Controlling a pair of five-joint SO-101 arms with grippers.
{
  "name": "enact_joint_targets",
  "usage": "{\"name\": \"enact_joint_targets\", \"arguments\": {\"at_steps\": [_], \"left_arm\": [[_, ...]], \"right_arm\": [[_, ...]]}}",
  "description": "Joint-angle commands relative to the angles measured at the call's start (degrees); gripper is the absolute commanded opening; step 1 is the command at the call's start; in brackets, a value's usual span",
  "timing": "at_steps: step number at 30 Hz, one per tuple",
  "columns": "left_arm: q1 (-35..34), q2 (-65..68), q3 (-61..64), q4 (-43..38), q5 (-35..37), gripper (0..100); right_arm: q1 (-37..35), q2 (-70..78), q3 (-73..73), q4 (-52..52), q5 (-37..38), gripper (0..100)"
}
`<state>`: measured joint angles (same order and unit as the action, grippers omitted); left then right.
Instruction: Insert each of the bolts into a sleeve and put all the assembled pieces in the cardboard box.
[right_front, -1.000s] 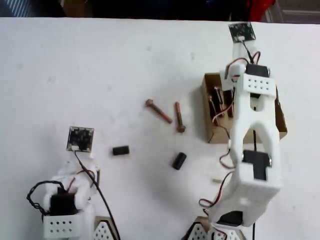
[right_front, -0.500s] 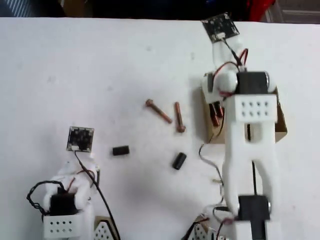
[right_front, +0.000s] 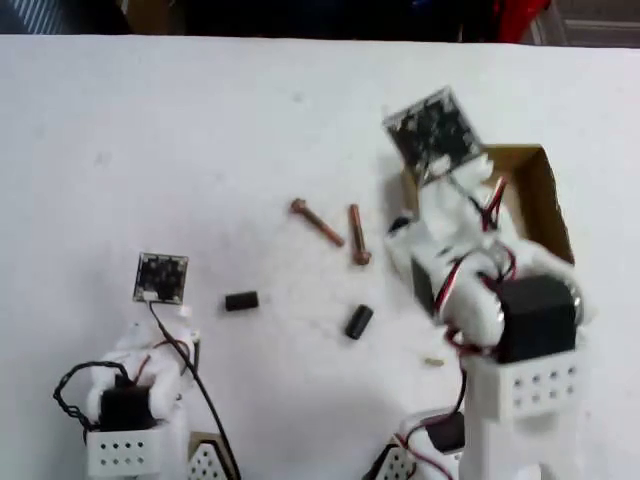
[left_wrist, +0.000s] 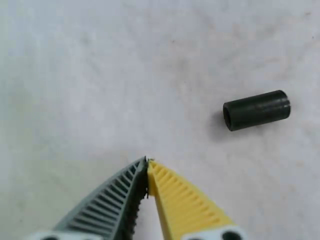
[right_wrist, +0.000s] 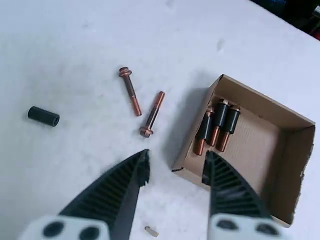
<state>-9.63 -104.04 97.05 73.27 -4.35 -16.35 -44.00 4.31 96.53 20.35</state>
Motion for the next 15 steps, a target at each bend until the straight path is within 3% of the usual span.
{"name": "enact_joint_targets", "arguments": {"at_steps": [1, 15], "left_arm": [[0.0, -0.1, 0.0, 0.3, -0.6, 2], [0.0, -0.1, 0.0, 0.3, -0.6, 2]], "right_arm": [[-1.5, -7.1, 7.7, -2.2, -0.6, 14.9], [-3.2, -33.2, 45.7, -12.7, -0.6, 15.0]]}}
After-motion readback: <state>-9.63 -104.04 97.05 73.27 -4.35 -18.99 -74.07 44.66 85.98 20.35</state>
